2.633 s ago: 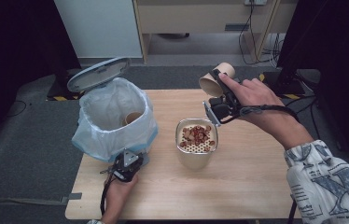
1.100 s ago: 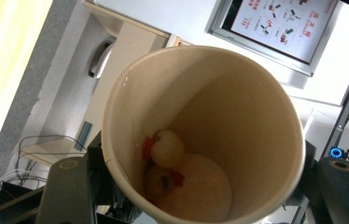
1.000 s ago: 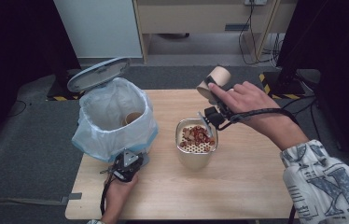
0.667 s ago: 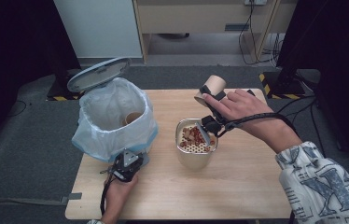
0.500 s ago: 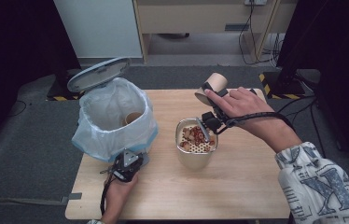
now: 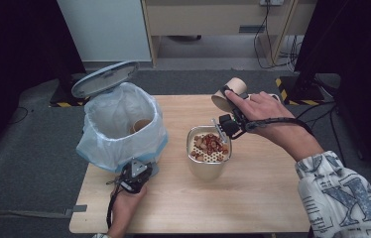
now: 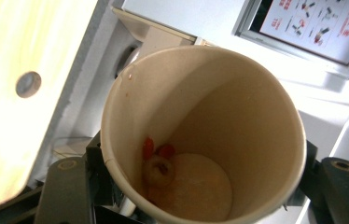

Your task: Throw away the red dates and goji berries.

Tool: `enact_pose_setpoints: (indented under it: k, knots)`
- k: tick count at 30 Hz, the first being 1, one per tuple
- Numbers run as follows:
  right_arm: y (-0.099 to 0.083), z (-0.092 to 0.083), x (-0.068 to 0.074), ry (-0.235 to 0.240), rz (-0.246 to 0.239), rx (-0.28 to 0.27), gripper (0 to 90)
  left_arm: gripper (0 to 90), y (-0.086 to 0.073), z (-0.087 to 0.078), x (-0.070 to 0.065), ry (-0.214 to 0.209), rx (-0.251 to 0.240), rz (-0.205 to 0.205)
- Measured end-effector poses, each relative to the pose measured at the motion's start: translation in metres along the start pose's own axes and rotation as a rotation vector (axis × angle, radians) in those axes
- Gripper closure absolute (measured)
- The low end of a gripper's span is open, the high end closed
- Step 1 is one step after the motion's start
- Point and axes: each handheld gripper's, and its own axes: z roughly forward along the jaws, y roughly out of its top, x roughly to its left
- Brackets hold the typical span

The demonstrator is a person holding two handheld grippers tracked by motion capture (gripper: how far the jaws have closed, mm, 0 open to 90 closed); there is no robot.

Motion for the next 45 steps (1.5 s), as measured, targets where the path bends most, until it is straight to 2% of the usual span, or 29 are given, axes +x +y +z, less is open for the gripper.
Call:
enact_pose_setpoints:
  k: [3,4,5,6,7,11,12,13,15,16,17,19,21,22,24,25,26,27,30,33,35,36,37,39,40,41,42,43,45]
  knots:
    - [-0.003,0.0,-0.001,0.014,0.028,0.005,34.1,89.6,0.0,0.0,0.0,0.0,-0.001,0.0]
    - [-0.007,0.001,-0.001,0.026,0.082,0.004,34.1,89.6,0.0,0.0,0.0,0.0,-0.001,0.0]
    - [-0.009,0.001,-0.001,0.029,0.11,-0.002,34.1,89.6,0.0,0.0,0.0,0.0,-0.001,-0.001]
    - [-0.009,0.001,-0.001,0.029,0.11,-0.002,34.1,89.6,0.0,0.0,0.0,0.0,-0.001,-0.001]
    - [-0.014,0.003,-0.002,0.045,0.173,-0.014,34.1,89.6,0.0,0.0,0.0,-0.001,-0.001,-0.001]
    - [-0.022,0.005,0.0,0.07,0.267,-0.027,34.1,89.6,0.0,0.0,0.0,-0.002,-0.002,-0.002]
    - [-0.022,0.005,0.0,0.07,0.267,-0.027,34.1,89.6,0.0,0.0,0.0,-0.002,-0.002,-0.002]
    - [-0.027,0.006,0.002,0.087,0.307,-0.036,34.1,89.6,0.0,0.0,0.0,-0.002,-0.002,-0.001]
    - [-0.03,0.005,0.003,0.102,0.353,-0.046,34.1,89.6,0.0,0.0,0.0,-0.002,-0.001,-0.003]
    - [-0.03,0.005,0.003,0.102,0.353,-0.046,34.1,89.6,0.0,0.0,0.0,-0.002,-0.001,-0.003]
    - [-0.035,0.004,0.004,0.122,0.397,-0.056,34.1,89.6,0.0,0.0,0.0,-0.003,-0.003,-0.004]
    - [-0.039,0.003,0.006,0.143,0.444,-0.071,34.1,89.6,0.0,0.0,0.0,-0.004,-0.003,-0.005]
    - [-0.042,0.002,0.006,0.149,0.462,-0.078,34.1,89.6,0.0,0.0,0.0,-0.004,-0.003,-0.005]
    - [-0.049,0.001,0.009,0.171,0.522,-0.09,34.1,89.6,0.0,0.0,0.001,-0.005,0.0,-0.004]
    - [-0.051,0.001,0.011,0.176,0.537,-0.09,34.1,89.6,0.0,0.0,0.001,-0.005,0.0,-0.004]
    - [-0.058,0.0,0.014,0.188,0.574,-0.094,34.2,89.6,0.0,0.0,0.0,-0.004,0.0,-0.004]
    - [-0.058,0.0,0.014,0.188,0.574,-0.094,34.2,89.6,0.0,0.0,0.0,-0.004,0.0,-0.004]
    - [-0.064,-0.001,0.016,0.197,0.612,-0.101,34.3,89.6,0.0,0.0,0.0,-0.003,0.002,-0.003]
    - [-0.071,-0.001,0.018,0.207,0.661,-0.106,34.4,89.7,0.0,0.0,0.0,-0.002,0.002,-0.002]
    - [-0.079,-0.002,0.017,0.213,0.716,-0.114,34.4,89.6,0.0,0.0,0.0,-0.002,0.001,-0.002]
    - [-0.081,-0.002,0.016,0.217,0.728,-0.12,34.4,89.6,0.0,0.0,0.0,-0.003,0.001,-0.003]
    - [-0.085,-0.002,0.016,0.224,0.76,-0.132,34.5,89.6,0.0,0.0,0.0,-0.004,-0.001,-0.004]
    - [-0.085,-0.002,0.016,0.224,0.76,-0.132,34.5,89.6,0.0,0.0,0.0,-0.004,-0.001,-0.004]
    - [-0.091,-0.002,0.015,0.237,0.812,-0.147,34.5,89.6,0.0,0.0,0.001,-0.004,-0.001,-0.003]
    - [-0.091,-0.002,0.015,0.237,0.812,-0.147,34.5,89.6,0.0,0.0,0.001,-0.005,-0.002,-0.004]
    - [-0.095,-0.002,0.015,0.246,0.844,-0.156,34.5,89.6,0.0,0.0,0.001,-0.005,-0.002,-0.004]
    - [-0.095,-0.002,0.015,0.246,0.844,-0.156,34.5,89.6,0.0,0.0,0.001,-0.005,-0.002,-0.004]
    - [-0.098,-0.001,0.015,0.262,0.888,-0.172,34.6,89.6,0.0,0.0,0.001,-0.005,-0.002,-0.004]
    - [-0.101,-0.001,0.016,0.269,0.915,-0.18,34.5,89.6,0.0,0.0,0.001,-0.005,-0.002,-0.004]
